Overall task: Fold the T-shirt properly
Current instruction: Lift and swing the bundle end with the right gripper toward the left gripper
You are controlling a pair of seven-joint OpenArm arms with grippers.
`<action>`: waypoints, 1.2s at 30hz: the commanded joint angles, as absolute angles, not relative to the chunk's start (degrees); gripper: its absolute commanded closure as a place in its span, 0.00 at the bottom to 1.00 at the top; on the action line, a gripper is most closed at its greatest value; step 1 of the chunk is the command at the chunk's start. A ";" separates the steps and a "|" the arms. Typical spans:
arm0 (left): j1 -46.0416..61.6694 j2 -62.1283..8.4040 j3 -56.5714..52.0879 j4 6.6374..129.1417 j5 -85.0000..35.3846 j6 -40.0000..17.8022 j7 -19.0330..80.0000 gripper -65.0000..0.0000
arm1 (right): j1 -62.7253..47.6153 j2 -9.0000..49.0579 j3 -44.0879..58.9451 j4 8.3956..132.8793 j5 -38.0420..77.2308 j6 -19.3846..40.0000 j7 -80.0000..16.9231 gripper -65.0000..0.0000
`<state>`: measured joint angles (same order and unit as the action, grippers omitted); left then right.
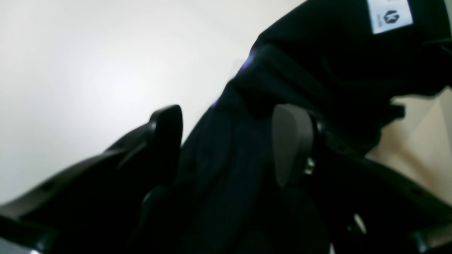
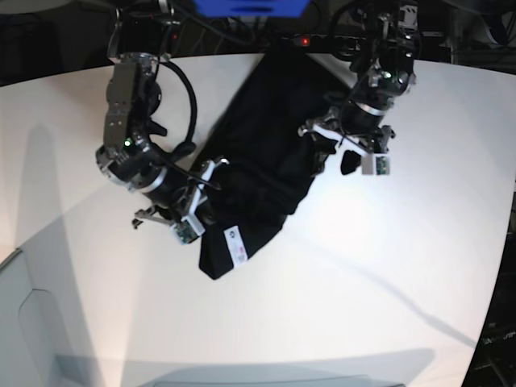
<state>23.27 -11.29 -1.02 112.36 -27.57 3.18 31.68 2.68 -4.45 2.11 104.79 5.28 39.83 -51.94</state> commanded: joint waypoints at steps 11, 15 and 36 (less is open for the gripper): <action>32.92 -14.20 3.74 111.69 -27.21 3.03 30.99 0.40 | 4.70 0.22 3.82 105.71 6.46 40.00 -50.07 1.00; 29.05 -17.36 3.56 107.56 -27.21 3.03 30.99 0.40 | 4.70 0.92 6.29 105.80 6.46 40.00 -49.98 1.00; 4.53 -15.08 11.38 92.62 -27.74 3.03 30.99 0.40 | -1.71 6.73 16.31 111.87 6.81 40.00 -50.15 1.00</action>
<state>5.32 -14.81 11.57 91.13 -27.44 3.11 32.38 -2.55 6.46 16.19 110.87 6.35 39.83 -51.37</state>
